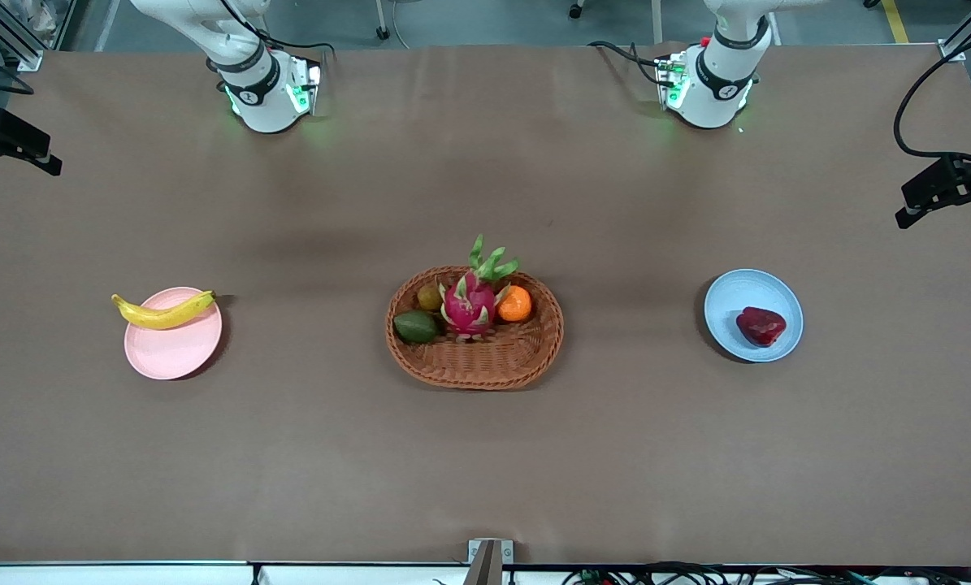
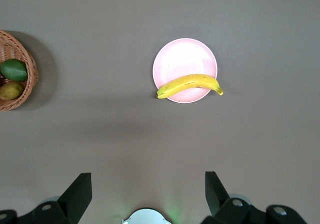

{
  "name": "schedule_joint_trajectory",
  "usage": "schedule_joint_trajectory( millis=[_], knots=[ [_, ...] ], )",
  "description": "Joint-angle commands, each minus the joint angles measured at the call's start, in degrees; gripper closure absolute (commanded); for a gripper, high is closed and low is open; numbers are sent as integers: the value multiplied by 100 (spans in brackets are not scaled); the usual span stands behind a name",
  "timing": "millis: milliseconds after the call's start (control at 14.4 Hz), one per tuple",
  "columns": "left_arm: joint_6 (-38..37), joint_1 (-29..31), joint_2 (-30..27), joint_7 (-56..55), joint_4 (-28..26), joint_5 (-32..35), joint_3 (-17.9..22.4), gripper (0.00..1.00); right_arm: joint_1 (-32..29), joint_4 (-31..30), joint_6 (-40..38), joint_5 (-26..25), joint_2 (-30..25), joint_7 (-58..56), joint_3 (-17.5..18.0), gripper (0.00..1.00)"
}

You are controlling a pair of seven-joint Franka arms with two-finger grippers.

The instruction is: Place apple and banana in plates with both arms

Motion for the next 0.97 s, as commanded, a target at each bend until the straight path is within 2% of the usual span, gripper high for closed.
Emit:
schedule_joint_trajectory(
  millis=[0, 903],
  knots=[
    [-126, 28, 64, 99, 143, -19, -5, 0, -43, -192, 19, -153, -222, -75, 69, 0],
    [-126, 19, 81, 108, 143, -19, -5, 0, -43, -192, -60, -180, -249, -4, 87, 0]
  ],
)
